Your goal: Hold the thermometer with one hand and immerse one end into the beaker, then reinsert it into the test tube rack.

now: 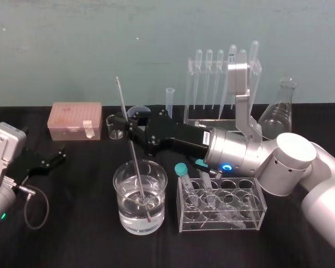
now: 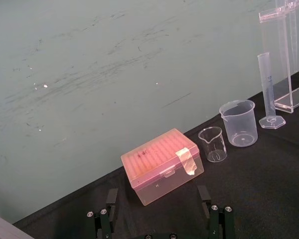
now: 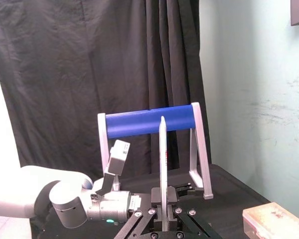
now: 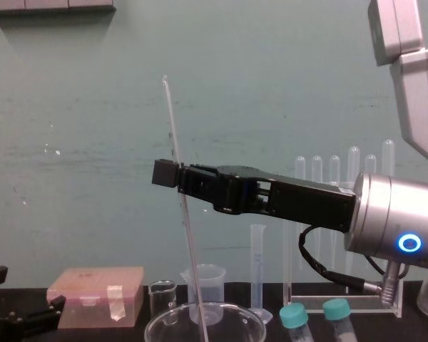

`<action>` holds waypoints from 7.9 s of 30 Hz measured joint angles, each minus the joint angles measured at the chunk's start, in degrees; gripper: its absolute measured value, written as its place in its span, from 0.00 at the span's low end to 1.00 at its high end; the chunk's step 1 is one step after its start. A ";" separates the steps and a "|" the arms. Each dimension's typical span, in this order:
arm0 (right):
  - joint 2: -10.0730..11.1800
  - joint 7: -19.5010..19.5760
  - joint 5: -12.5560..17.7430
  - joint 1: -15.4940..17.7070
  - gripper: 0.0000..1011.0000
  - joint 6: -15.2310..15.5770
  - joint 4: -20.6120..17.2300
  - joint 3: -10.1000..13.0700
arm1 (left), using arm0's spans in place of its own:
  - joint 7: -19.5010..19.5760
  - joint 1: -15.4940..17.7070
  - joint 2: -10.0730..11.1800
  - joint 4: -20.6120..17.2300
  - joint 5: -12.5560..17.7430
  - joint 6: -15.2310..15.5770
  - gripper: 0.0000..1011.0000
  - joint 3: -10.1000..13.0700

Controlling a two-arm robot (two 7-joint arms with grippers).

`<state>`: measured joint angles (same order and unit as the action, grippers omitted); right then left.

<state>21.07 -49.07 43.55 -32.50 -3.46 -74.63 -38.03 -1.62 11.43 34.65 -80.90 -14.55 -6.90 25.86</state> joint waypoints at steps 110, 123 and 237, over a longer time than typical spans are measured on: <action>0.40 -0.42 0.08 -0.24 0.06 0.13 -0.23 -0.33 | 0.00 0.00 0.00 0.00 0.00 0.00 1.00 0.00; 0.46 -0.43 0.14 -0.20 0.06 0.20 -0.27 -0.34 | 0.00 0.00 0.00 0.00 0.00 0.00 1.00 0.00; 11.83 14.07 -4.95 15.37 0.52 -0.57 -12.12 15.62 | 0.00 0.00 0.00 0.00 0.00 0.00 1.00 0.00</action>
<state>32.90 -35.00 38.60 -17.13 -4.03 -86.75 -22.41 -1.62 11.43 34.65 -80.90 -14.55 -6.91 25.86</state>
